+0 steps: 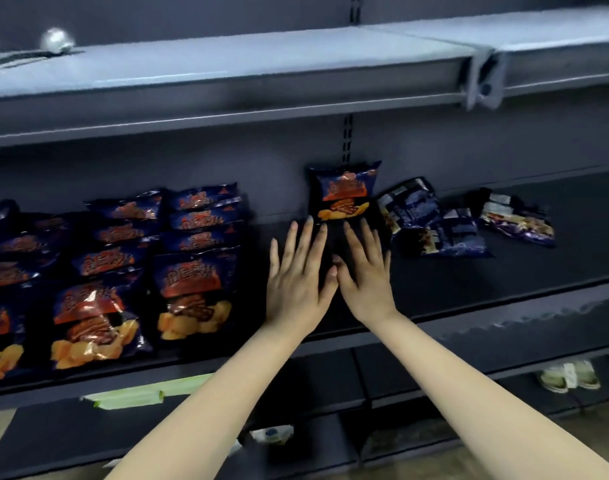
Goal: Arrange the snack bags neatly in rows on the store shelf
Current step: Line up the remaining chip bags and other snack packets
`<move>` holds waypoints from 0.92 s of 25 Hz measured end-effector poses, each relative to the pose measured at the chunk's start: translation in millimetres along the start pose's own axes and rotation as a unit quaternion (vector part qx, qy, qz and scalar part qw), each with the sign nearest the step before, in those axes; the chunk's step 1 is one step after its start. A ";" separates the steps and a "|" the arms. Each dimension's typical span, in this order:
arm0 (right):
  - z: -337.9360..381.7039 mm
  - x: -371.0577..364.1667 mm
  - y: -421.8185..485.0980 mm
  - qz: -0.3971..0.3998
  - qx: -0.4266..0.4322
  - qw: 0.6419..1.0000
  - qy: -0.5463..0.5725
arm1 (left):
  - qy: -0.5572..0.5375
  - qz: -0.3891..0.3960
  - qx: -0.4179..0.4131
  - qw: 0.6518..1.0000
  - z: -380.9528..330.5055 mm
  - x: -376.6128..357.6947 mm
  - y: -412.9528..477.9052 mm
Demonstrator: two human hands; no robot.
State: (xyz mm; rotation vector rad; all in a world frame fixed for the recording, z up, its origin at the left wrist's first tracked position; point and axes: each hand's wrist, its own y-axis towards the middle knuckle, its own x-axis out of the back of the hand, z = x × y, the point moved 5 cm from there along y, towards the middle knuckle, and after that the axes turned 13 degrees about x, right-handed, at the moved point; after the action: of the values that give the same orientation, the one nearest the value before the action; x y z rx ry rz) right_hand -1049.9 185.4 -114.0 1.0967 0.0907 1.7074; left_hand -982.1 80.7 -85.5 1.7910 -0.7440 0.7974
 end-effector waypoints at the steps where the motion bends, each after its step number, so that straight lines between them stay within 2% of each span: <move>1: -11.7 12.9 -3.0 -0.010 -0.006 1.000 -0.008 | 0.000 0.006 -0.006 1.000 -14.2 -7.4 1.7; 4: -51.0 56.9 -10.3 -0.036 -0.023 0.998 -0.038 | -0.011 0.014 -0.039 0.999 -62.5 -29.5 8.4; 11: -126.3 146.4 -23.3 -0.029 -0.067 0.994 -0.078 | -0.066 0.043 -0.089 0.993 -168.5 -88.1 27.3; 14: -155.8 164.5 -23.4 0.032 -0.082 0.990 -0.107 | -0.070 0.101 -0.085 0.989 -198.9 -122.0 27.3; 18: -185.4 162.4 -26.5 0.124 -0.138 0.977 -0.106 | -0.017 0.183 -0.072 0.980 -212.4 -157.7 34.1; 23: -200.8 150.7 -34.3 0.167 -0.164 0.965 -0.117 | 0.037 0.215 -0.068 0.973 -205.4 -181.4 37.9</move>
State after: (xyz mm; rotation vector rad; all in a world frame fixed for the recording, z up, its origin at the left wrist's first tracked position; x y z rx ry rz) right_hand -1168.5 405.5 -155.4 1.0942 -0.5356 1.7897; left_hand -1156.7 285.1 -150.8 1.4865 -1.1308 1.0628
